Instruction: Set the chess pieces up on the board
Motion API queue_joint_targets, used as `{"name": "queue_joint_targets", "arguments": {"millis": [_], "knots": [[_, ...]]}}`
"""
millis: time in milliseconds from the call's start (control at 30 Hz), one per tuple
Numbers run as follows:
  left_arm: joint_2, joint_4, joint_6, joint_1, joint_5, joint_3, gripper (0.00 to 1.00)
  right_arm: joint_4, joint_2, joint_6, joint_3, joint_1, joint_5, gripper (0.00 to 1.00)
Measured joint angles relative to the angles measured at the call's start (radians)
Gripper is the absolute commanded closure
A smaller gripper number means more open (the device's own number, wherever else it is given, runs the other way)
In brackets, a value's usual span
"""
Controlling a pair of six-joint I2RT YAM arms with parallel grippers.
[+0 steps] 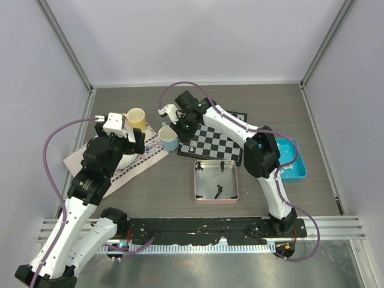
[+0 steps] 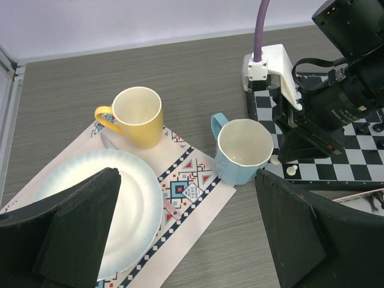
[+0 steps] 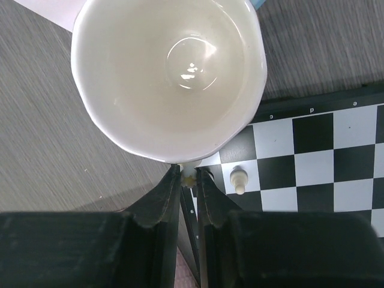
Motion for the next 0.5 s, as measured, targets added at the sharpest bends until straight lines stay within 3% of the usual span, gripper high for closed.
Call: {"name": "queue_joint_targets", "arguments": {"millis": [500], "knots": [[-0.008,-0.003,0.005,0.000,-0.013,-0.037,0.00,-0.007,0.037,-0.001,0.005,0.011,0.040,0.93]]}}
